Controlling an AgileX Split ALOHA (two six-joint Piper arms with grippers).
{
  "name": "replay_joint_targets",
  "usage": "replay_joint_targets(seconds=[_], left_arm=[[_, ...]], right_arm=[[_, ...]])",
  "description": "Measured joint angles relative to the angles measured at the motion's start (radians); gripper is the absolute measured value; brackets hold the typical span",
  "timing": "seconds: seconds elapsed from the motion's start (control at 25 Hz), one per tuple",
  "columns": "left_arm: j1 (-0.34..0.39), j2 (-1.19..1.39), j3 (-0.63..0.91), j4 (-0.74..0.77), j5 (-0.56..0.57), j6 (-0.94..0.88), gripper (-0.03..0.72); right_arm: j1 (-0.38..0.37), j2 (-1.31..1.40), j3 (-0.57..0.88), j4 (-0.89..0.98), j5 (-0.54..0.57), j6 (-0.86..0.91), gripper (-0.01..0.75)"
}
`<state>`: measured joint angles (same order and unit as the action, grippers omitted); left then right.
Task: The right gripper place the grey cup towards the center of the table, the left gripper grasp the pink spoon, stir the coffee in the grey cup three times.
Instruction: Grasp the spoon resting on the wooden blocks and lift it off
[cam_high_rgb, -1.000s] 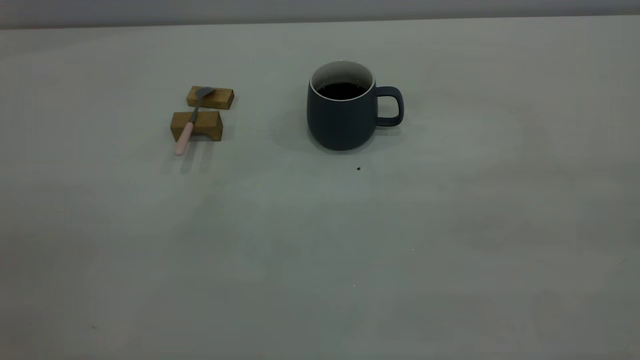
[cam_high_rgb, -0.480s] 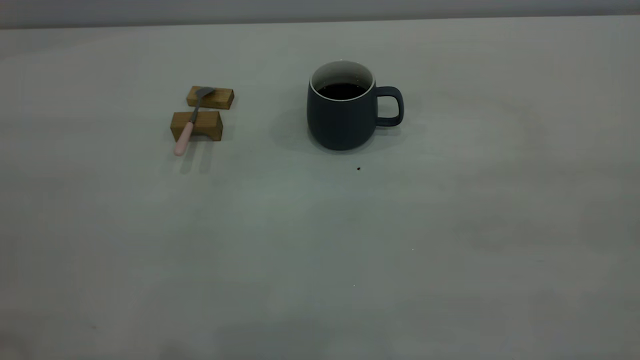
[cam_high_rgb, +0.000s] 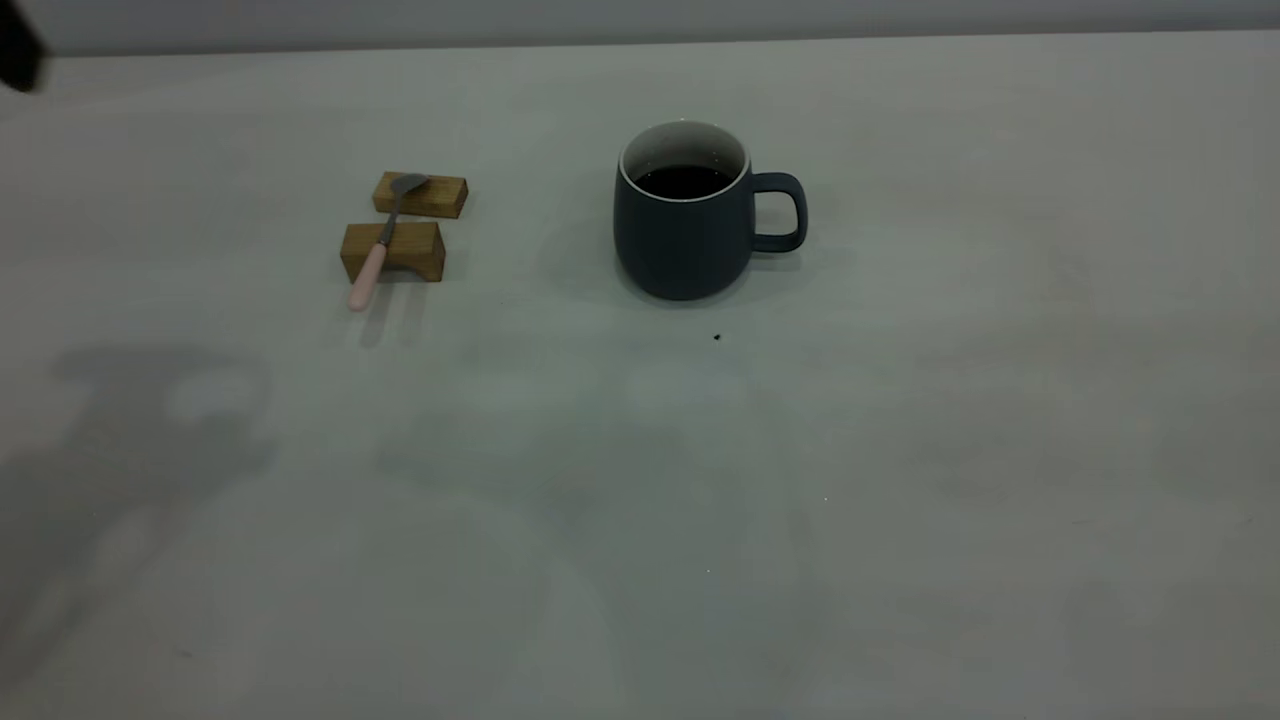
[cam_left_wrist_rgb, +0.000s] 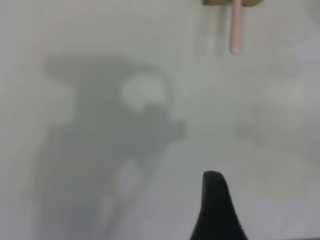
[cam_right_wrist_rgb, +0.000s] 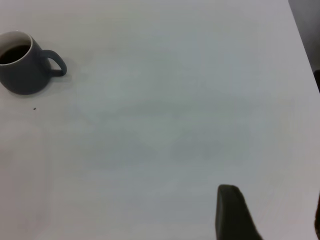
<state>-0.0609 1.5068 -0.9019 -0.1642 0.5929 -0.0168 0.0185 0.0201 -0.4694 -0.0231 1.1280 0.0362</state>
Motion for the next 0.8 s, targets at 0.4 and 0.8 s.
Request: replay_joint_targets(seconds=[0.4, 0.8], left_arm=[[-0.087, 0.539, -0.326, -0.008, -0.025, 0.0, 0.587], [-0.147, 0.799, -0.557, 0.01, -0.033, -0.071, 0.587]], right_arm=[[0.0, 0.0, 0.0, 0.0, 0.0, 0.0, 0.429], [0.0, 0.0, 0.0, 0.001, 0.0, -0.001, 0.429]])
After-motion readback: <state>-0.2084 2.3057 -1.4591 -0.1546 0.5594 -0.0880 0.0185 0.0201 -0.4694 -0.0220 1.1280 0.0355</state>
